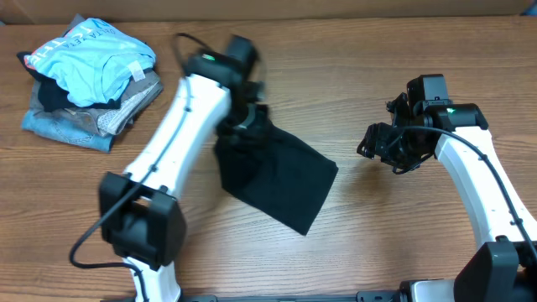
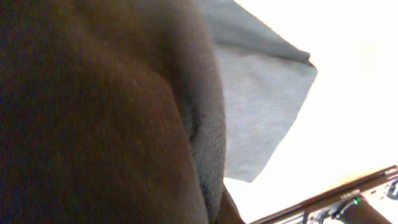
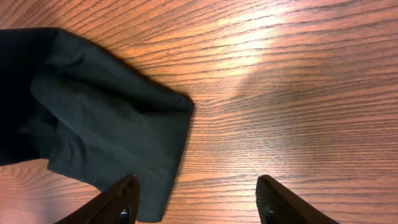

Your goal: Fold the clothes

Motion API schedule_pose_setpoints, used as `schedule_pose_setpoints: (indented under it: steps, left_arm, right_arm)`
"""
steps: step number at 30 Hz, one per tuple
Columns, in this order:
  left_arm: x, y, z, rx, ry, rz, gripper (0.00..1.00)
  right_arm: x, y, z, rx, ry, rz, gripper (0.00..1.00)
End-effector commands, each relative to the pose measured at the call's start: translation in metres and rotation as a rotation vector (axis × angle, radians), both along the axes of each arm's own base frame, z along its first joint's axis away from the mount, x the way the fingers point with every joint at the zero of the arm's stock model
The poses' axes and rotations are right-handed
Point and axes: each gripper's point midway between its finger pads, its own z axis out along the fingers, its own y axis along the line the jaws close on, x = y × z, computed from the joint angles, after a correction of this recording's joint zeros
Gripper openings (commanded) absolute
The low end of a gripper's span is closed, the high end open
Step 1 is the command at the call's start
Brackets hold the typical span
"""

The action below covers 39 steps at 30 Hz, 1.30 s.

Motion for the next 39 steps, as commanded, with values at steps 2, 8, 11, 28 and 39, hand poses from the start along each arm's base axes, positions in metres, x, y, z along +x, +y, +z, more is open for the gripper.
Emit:
schedule_pose_setpoints:
  steps: [2,8,11,28,39]
  left_arm:
    - [-0.02,-0.052,-0.025,0.018,0.035,-0.004,0.08]
    - [-0.052,-0.089,-0.053,0.061,0.096,-0.085,0.2]
    - [-0.069,-0.101,-0.062,0.056,0.154,-0.112,0.34]
    - [-0.041,-0.028,-0.007,0.194,0.138,-0.143,0.69]
    - [-0.053,0.015,-0.087,0.342,0.198,-0.172,0.42]
  right_arm:
    - [0.007,-0.002,0.012,-0.008,-0.043,-0.011,0.63]
    - [0.006,-0.005,0.011,-0.026,-0.039,-0.015,0.64]
    - [0.006,-0.005,0.011,-0.026,-0.036,-0.015,0.65]
    - [0.012,0.017,0.016,0.039,-0.094,0.087,0.71]
    - [-0.024,0.097,-0.016,0.11,-0.071,0.354,0.47]
